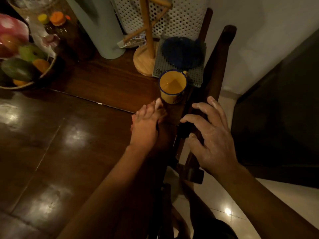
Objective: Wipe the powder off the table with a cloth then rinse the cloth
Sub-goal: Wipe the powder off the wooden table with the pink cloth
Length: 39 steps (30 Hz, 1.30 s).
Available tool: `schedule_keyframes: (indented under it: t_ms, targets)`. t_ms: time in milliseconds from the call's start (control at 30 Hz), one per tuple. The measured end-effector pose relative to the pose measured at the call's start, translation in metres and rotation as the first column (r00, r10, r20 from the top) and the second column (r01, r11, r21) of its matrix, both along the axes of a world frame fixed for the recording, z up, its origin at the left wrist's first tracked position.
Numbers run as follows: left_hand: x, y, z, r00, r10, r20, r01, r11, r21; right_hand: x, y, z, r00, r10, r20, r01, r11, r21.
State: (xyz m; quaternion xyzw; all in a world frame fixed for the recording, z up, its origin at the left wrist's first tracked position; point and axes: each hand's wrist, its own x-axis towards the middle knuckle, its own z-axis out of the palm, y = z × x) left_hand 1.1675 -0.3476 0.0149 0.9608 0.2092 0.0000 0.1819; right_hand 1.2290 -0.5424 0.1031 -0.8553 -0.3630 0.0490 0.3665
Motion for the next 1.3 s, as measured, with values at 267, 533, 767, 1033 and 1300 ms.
schedule_keyframes:
  t_ms: [267, 533, 767, 1033, 1300]
  targets:
    - [-0.044, -0.018, 0.011, 0.981, -0.169, -0.092, 0.166, 0.985, -0.040, -0.001, 0.002, 0.003, 1.000, -0.008, 0.004, 0.008, 1.000, 0.015]
    - [0.031, -0.024, 0.008, 0.941, -0.263, -0.215, 0.267, 0.964, -0.011, -0.003, 0.000, 0.004, 0.999, -0.016, 0.028, 0.017, 0.999, -0.049]
    - [-0.009, 0.008, -0.001, 0.831, -0.541, -0.128, 0.550, 0.833, 0.057, -0.005, 0.000, 0.005, 0.999, -0.014, 0.033, 0.015, 0.998, -0.060]
    - [0.032, 0.064, -0.011, 0.992, -0.079, -0.101, 0.086, 0.995, 0.059, -0.006, 0.003, 0.004, 0.999, -0.022, 0.044, 0.025, 0.996, -0.081]
    - [0.079, 0.090, -0.012, 0.987, -0.057, -0.148, 0.074, 0.991, 0.111, -0.004, 0.001, 0.000, 0.999, -0.029, 0.023, 0.030, 0.999, -0.036]
